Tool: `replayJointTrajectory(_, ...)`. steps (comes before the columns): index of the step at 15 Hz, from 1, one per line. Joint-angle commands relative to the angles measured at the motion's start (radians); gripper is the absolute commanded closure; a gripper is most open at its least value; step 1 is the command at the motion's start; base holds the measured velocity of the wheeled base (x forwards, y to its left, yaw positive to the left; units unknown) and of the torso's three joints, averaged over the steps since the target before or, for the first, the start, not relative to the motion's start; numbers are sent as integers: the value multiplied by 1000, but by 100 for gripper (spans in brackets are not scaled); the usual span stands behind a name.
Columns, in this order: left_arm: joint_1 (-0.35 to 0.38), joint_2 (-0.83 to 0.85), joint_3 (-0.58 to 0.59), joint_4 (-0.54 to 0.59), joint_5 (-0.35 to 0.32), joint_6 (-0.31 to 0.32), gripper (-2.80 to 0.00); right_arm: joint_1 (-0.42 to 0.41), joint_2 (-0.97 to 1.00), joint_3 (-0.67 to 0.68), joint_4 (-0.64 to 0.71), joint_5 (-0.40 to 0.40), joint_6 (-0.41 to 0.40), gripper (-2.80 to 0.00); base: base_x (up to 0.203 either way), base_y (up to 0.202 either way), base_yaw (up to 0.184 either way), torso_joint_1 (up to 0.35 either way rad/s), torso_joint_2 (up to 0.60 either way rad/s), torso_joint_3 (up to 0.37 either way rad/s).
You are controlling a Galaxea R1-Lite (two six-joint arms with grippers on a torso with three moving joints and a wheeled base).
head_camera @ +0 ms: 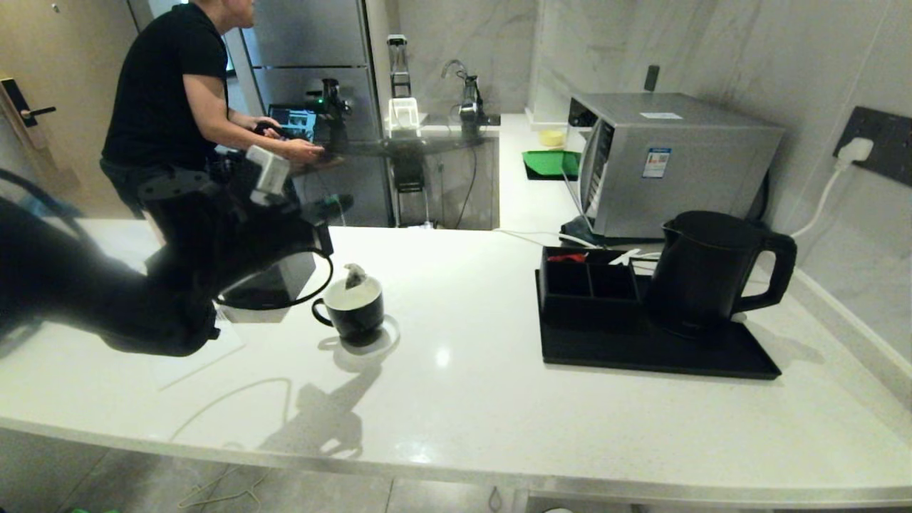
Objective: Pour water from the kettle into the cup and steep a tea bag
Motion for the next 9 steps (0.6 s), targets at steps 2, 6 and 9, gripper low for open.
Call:
replayJointTrajectory(2, 1, -12, 1, -8, -3, 1, 0, 1, 0, 0, 0, 1, -2, 0, 0, 0, 0, 0, 0, 0)
replayJointTrajectory(6, 6, 16, 8, -16, -3, 2, 0, -1, 0, 0, 0, 1, -2, 0, 0, 0, 0, 0, 0, 0)
replayJointTrajectory(9, 9, 49, 8, -29, -1, 2, 0, 1, 0, 0, 1, 1, -1, 0, 0, 0, 0, 0, 0, 0)
